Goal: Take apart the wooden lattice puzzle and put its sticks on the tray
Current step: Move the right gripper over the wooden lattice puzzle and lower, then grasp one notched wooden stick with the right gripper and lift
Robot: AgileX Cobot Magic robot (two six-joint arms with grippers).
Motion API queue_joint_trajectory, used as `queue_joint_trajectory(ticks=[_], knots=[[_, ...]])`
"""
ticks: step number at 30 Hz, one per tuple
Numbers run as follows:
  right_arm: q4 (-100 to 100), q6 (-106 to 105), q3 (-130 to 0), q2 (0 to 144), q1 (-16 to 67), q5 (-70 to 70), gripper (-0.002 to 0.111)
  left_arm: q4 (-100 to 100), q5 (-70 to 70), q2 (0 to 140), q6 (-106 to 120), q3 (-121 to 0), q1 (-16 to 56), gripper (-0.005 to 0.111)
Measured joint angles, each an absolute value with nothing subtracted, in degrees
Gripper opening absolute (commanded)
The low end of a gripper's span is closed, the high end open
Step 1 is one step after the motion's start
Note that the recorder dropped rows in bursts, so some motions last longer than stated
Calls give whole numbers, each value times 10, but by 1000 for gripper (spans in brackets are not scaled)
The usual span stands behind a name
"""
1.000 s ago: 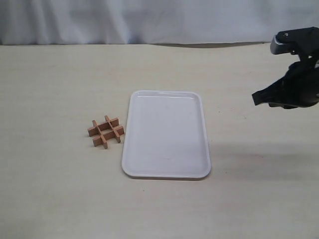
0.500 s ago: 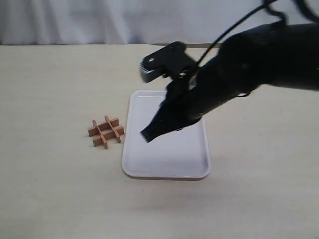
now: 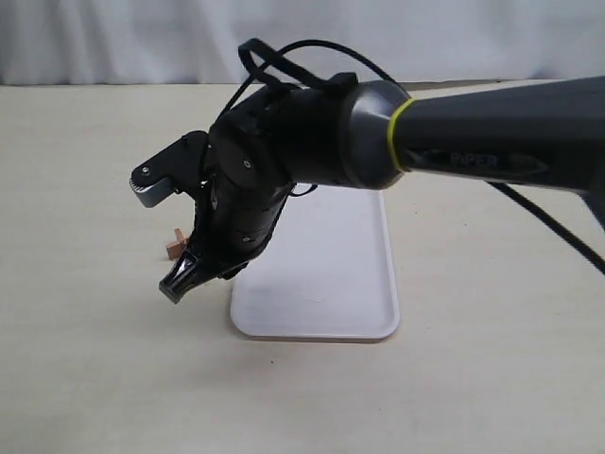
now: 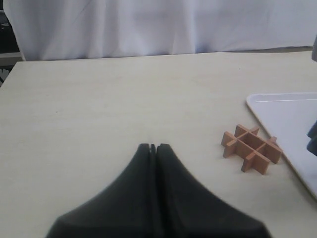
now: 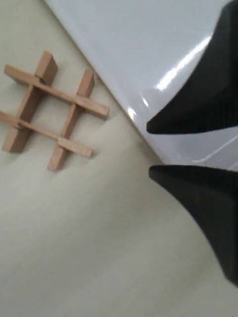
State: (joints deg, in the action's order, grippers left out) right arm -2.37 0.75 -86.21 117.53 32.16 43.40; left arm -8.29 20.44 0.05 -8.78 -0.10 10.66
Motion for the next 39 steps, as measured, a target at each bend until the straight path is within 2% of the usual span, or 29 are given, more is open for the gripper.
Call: queue_joint_trajectory(ticks=[2,25,31,35,39], knots=[[-55,33,-868,1181,322,433,43,-83,204,1,-88,-1,107,0],[-78,78,-871,1242,307,343,42,-83,204,1,-88,-1,107,0],[-78,84,-871,1259,307,323,29,-83,204,1,-88,-1,107,0],[-78,93,-871,1260,307,306,5,-83,204,1,-88,-1,107,0],[-78,97,-871,1265,307,300,5,-83,204,1,-88,-1,107,0]])
